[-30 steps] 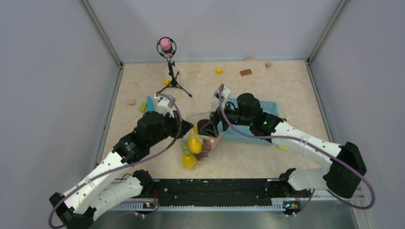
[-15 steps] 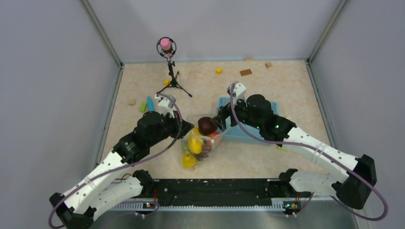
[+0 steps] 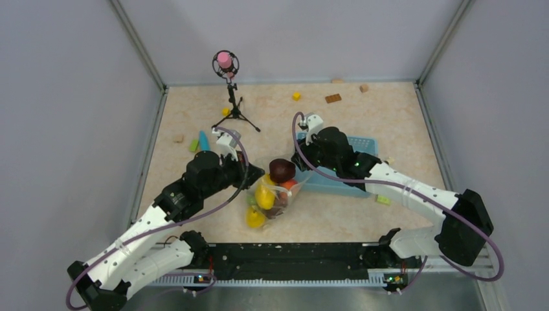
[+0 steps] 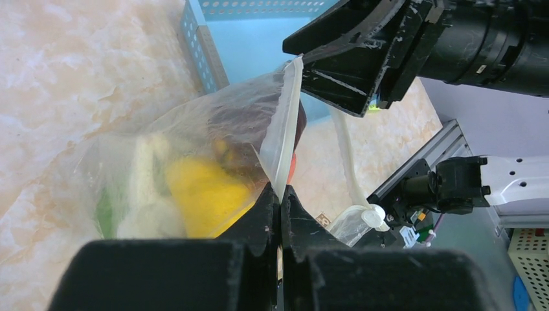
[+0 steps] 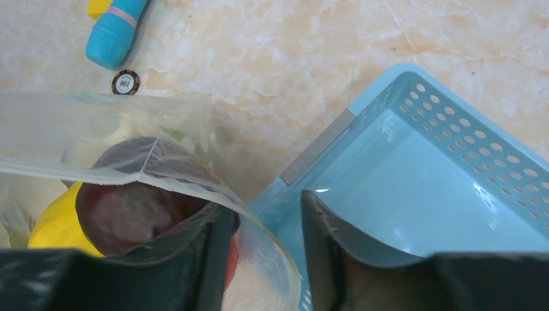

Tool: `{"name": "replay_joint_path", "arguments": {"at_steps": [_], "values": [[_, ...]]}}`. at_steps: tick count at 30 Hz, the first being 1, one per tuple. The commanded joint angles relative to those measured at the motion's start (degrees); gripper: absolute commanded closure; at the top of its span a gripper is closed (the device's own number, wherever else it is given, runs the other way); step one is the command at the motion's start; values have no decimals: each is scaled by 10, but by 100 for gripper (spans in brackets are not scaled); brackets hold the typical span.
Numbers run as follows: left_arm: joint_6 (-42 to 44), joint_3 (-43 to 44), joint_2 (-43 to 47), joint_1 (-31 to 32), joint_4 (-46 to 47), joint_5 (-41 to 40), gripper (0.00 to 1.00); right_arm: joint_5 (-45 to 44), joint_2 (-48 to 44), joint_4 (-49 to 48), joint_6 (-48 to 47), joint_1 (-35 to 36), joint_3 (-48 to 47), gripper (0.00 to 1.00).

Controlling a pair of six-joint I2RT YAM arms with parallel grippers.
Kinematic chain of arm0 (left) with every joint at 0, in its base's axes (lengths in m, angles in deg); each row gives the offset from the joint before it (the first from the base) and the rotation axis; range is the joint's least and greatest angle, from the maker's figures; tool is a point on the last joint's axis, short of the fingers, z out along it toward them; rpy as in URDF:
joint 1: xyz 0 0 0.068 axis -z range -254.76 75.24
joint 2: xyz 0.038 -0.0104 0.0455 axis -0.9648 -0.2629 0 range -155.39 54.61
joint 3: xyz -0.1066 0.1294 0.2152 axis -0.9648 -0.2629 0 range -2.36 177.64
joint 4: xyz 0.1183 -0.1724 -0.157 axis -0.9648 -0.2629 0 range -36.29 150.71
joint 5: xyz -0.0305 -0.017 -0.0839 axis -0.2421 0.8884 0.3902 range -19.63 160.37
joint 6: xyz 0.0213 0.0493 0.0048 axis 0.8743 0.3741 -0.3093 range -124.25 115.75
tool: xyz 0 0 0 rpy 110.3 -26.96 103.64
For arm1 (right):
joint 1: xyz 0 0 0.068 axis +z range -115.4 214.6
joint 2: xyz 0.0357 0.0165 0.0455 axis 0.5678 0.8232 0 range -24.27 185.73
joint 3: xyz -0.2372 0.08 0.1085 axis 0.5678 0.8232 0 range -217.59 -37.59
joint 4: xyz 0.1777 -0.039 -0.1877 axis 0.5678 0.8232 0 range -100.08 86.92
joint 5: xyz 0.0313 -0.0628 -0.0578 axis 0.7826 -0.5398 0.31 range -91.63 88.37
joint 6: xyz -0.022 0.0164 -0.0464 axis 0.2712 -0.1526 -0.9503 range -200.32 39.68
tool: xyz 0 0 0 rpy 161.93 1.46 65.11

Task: Place the food in the zip-top bag and seal the zipper
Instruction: Place the fake fruit in the zipper food storage bag, then move the zipper food storage bag to the center of the board.

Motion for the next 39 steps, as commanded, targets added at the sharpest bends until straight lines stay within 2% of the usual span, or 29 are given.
{"name": "replay_joint_path", "arguments": {"at_steps": [1,5,10,11,12,17,20,22,25,30,35,37,39], "values": [[15,-1,1,1,45,18,100,-1,8,-51,16,-4,-23,62],[32,-7,0,1,63,61,100,-1,12,-51,21,-5,-16,78],[45,-8,-2,2,80,120,100,6,0,-46,21,-4,-15,88],[45,-8,-3,2,84,117,100,13,-5,-46,22,-5,-14,97],[44,-8,-5,1,86,110,100,17,-10,-43,25,-5,-15,100],[20,9,-34,2,94,47,100,2,-36,-6,53,-5,-18,100],[21,30,-70,1,101,16,100,-33,-56,30,87,-5,-23,100],[26,44,-92,1,110,-7,100,-91,-63,73,125,-5,-35,100],[52,66,-125,1,135,-30,100,-176,-66,144,170,-4,-62,100],[115,99,-178,1,184,-39,100,-256,-75,234,215,-4,-98,100],[162,130,-243,-1,180,-27,100,-322,-83,296,253,-4,-117,100],[177,129,-256,-3,188,-1,96,-321,-80,301,259,-5,-120,100],[189,128,-261,-3,189,38,82,-317,-70,305,263,-5,-126,100]]}}
